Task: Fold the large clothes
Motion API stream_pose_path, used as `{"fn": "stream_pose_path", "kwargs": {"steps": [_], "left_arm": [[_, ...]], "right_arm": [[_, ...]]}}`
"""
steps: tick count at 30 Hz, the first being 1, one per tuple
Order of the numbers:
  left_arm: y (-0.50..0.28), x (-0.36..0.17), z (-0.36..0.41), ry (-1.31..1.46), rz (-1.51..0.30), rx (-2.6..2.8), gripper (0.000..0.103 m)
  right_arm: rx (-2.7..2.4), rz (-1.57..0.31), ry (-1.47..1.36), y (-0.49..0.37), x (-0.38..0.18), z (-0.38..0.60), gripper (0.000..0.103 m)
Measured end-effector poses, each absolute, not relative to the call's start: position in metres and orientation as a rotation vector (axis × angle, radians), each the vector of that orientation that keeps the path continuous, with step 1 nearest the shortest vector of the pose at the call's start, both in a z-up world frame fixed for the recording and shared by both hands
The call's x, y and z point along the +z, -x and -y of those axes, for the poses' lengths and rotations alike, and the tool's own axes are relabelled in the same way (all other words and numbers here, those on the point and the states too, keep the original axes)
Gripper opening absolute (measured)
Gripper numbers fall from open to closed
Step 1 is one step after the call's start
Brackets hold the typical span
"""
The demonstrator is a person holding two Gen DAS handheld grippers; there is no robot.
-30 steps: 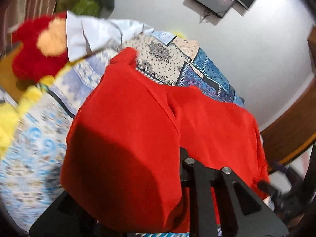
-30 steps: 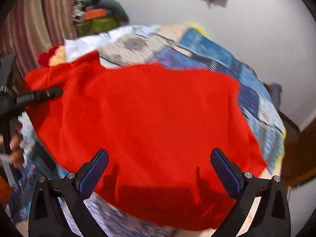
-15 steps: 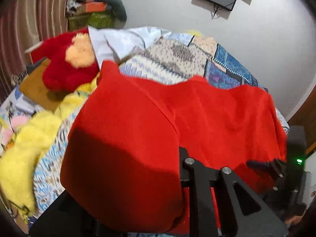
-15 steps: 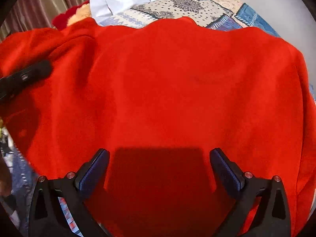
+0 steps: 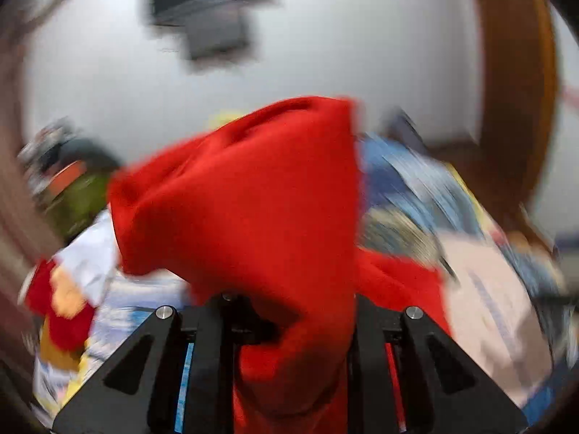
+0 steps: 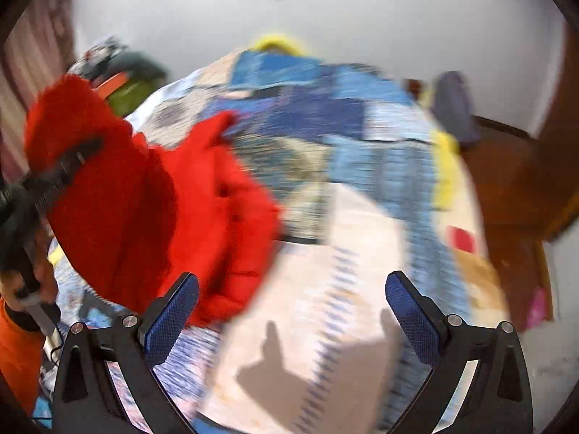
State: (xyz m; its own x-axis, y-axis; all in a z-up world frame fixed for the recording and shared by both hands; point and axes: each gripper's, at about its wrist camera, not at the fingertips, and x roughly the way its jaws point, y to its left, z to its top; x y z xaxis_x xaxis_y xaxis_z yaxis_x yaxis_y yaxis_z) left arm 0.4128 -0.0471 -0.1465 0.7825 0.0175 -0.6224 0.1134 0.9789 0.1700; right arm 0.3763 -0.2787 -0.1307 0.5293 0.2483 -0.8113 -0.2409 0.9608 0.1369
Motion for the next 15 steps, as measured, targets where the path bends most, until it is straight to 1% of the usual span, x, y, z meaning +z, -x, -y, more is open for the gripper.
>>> {"fn": "stream_pose_path", "kwargs": {"steps": [1, 2, 5, 8, 10, 11, 12, 13, 14, 15], "left_arm": [[-0.412, -0.156, 0.057, -0.215, -0.707, -0.093, 0.019], [-0.408, -0.177, 0.070, -0.225, -0.776, -0.163, 0.019], [-0.399, -0.216, 0.072, -0.208, -0.900, -0.224, 0.019], [-0.390, -0.224, 0.056, -0.130, -0.935, -0.265, 0.020], [-0.382, -0.216, 0.042, -0.086, -0.944, -0.267, 0.024], [-0.380, -0.211, 0.034, -0.064, -0.961, -0.276, 0.034], [-0.376, -0.207, 0.027, -0.038, -0.983, -0.292, 0.050], [-0.374, -0.203, 0.018, -0.003, -0.999, -0.316, 0.058], [-0.371, -0.195, 0.010, 0.048, -1.008, -0.345, 0.069], [-0.365, -0.188, 0.003, 0.092, -1.004, -0.364, 0.072]], "right_arm": [[0.282, -0.974, -0.035, -0.371, -0.129, 0.292, 0.102], [0.274, -0.978, -0.058, -0.367, -0.127, 0.303, 0.102], [0.263, -0.982, -0.089, -0.356, -0.125, 0.316, 0.102], [0.270, -0.993, -0.080, -0.353, -0.129, 0.313, 0.102], [0.285, -0.997, -0.071, -0.352, -0.129, 0.309, 0.102], [0.300, -0.997, -0.068, -0.353, -0.130, 0.301, 0.102], [0.317, -0.994, -0.065, -0.353, -0.129, 0.292, 0.102], [0.329, -0.990, -0.062, -0.353, -0.131, 0.286, 0.102], [0.349, -0.980, -0.061, -0.354, -0.128, 0.276, 0.102], [0.370, -0.972, -0.064, -0.355, -0.126, 0.266, 0.102]]}}
